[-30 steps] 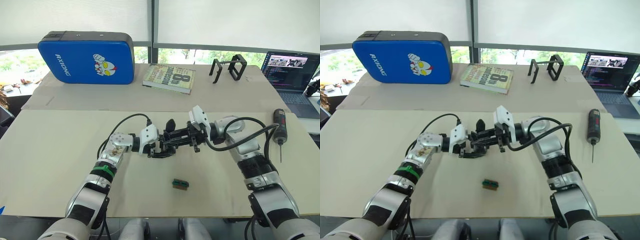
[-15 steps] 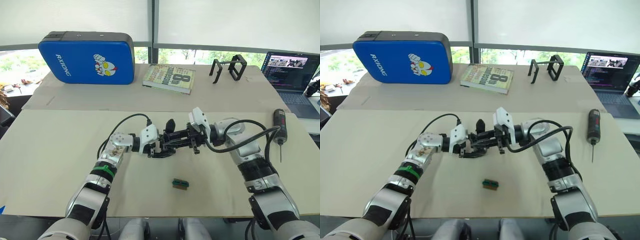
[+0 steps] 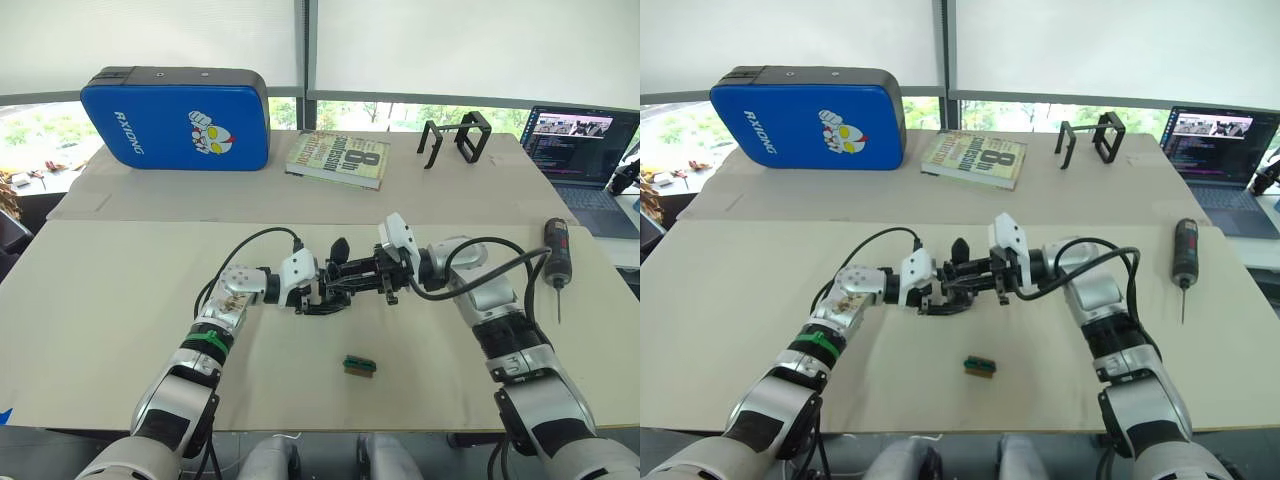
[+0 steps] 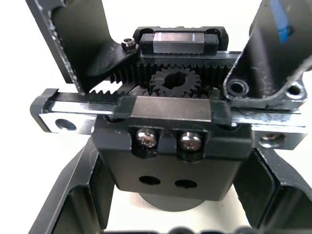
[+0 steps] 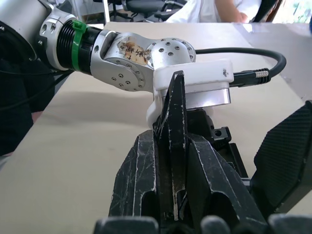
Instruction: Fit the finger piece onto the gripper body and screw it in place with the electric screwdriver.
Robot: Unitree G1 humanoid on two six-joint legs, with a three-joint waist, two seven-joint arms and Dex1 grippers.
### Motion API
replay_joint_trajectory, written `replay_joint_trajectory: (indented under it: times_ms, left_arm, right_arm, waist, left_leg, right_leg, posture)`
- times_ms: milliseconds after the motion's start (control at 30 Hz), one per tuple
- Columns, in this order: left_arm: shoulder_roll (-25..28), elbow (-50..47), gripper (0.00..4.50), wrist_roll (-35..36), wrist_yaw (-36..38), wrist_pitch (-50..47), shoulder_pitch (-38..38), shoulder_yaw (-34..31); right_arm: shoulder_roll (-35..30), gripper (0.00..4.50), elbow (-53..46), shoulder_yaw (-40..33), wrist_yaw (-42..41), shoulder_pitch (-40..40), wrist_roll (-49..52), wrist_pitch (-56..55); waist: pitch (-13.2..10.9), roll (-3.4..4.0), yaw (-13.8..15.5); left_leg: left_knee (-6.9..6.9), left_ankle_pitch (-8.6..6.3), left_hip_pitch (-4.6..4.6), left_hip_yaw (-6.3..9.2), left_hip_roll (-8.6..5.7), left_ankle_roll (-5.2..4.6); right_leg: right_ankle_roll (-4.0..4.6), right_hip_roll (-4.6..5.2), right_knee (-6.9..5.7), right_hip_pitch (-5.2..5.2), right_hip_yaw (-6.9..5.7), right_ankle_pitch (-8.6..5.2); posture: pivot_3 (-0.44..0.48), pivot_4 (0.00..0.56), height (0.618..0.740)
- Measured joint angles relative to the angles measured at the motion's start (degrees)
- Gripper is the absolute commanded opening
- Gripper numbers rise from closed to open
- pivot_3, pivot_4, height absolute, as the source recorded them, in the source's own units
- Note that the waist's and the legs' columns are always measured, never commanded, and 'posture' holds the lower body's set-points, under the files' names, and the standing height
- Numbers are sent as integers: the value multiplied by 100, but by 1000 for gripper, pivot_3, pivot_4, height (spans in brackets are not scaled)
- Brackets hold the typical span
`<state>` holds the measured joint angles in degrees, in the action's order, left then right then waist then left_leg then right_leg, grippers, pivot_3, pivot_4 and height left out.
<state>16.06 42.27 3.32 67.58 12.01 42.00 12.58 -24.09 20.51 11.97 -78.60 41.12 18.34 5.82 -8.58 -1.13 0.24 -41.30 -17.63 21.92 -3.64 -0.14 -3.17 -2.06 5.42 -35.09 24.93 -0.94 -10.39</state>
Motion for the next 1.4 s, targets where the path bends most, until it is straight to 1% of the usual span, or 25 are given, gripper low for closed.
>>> replay_joint_trajectory:
  times_ms: [100,200,367,433,600,767,933,1033,1100,1133,1167,1200,1233,1267,1400]
  left_arm:
    - [0,0,2803,-36,-27,2,-7,3]
    - [0,-1,2803,-90,-51,8,-27,7]
    - [26,-19,2803,-101,-10,40,-42,7]
    - [36,-19,2803,-107,-12,36,-44,5]
    - [88,-19,2803,-114,-83,18,-106,-12]
    - [117,-16,2803,-120,-160,-28,-128,-21]
    - [115,-16,2803,-117,-161,-32,-130,-21]
    - [61,-20,2803,-113,-155,-4,-129,-15]
    - [31,-59,2803,-104,-92,42,-129,-8]
    - [38,-68,2775,-100,-47,27,-139,-1]
    - [46,-75,2532,-86,-35,33,-150,-5]
    - [56,-79,2331,-65,-16,33,-150,-23]
    - [70,-81,2335,-32,14,34,-150,-42]
    - [73,-81,2335,-12,31,35,-149,-51]
    - [36,-81,2335,-4,14,33,-147,-40]
  right_arm:
    - [9,335,75,-10,-20,-82,7,-271]
    - [12,335,247,32,-159,-60,12,-353]
    - [-87,335,490,220,-599,197,-49,-87]
    - [-87,335,609,278,-646,327,-65,94]
    - [56,335,707,272,-396,305,-84,179]
    - [84,335,279,205,159,-35,-99,179]
    - [61,335,51,196,302,-172,-103,187]
    - [-13,335,-83,128,163,-186,-42,282]
    - [-74,335,-222,23,53,-247,187,601]
    - [-182,335,-414,50,-167,-297,356,858]
    - [-253,335,-558,72,-318,-338,460,1067]
    - [-299,335,-671,77,-421,-341,564,1308]
    - [-301,335,-725,63,-445,-316,622,1460]
    - [-264,335,-734,38,-402,-249,676,1593]
    - [19,335,-678,-139,-103,211,681,1589]
  waist:
    - [0,0,-1]
    - [0,0,-9]
    - [6,1,-15]
    - [13,2,-43]
    - [51,-2,-89]
    - [67,-3,-104]
    - [67,-3,-101]
    - [67,-3,-87]
    - [66,-3,-64]
    - [66,-3,-60]
    - [66,-3,-61]
    - [66,-3,-63]
    - [66,-3,-62]
    - [66,-3,-64]
    - [65,-1,-63]
  left_leg:
    - [1,0,-18,0,1,0]
    - [13,-3,-68,1,5,-4]
    - [26,-4,-77,2,6,-4]
    - [30,-4,-80,1,6,-4]
    - [33,-2,-90,4,8,1]
    - [34,2,-104,5,8,8]
    - [36,4,-106,5,8,10]
    - [37,3,-96,6,7,9]
    - [38,1,-71,10,6,6]
    - [41,-1,-60,9,6,2]
    - [41,-3,-39,9,6,-1]
    - [39,-2,3,8,5,0]
    - [37,1,31,8,2,4]
    - [36,5,39,7,0,11]
    - [36,2,40,7,0,5]
  right_leg:
    - [0,0,1,-17,0,0]
    - [0,0,13,-64,-1,-1]
    - [1,3,14,-67,1,-1]
    - [1,6,14,-67,4,-1]
    - [5,14,9,-70,6,-1]
    - [14,28,5,-73,8,7]
    - [15,25,5,-72,8,8]
    - [15,26,9,-68,6,8]
    - [15,28,14,-46,2,7]
    - [15,30,14,-34,2,7]
    - [15,30,13,-13,1,7]
    - [14,30,6,23,2,8]
    - [12,30,2,48,1,10]
    - [12,28,2,56,-2,11]
    - [12,20,11,48,-17,11]
  posture:
    - [0,150,740]
    - [0,150,740]
    - [0,150,740]
    - [0,150,740]
    - [0,150,740]
    - [0,150,740]
    - [0,150,740]
    - [0,150,740]
    - [0,150,740]
    - [0,150,740]
    - [0,150,740]
    - [0,150,740]
    - [0,150,740]
    - [0,150,740]
    - [0,150,740]
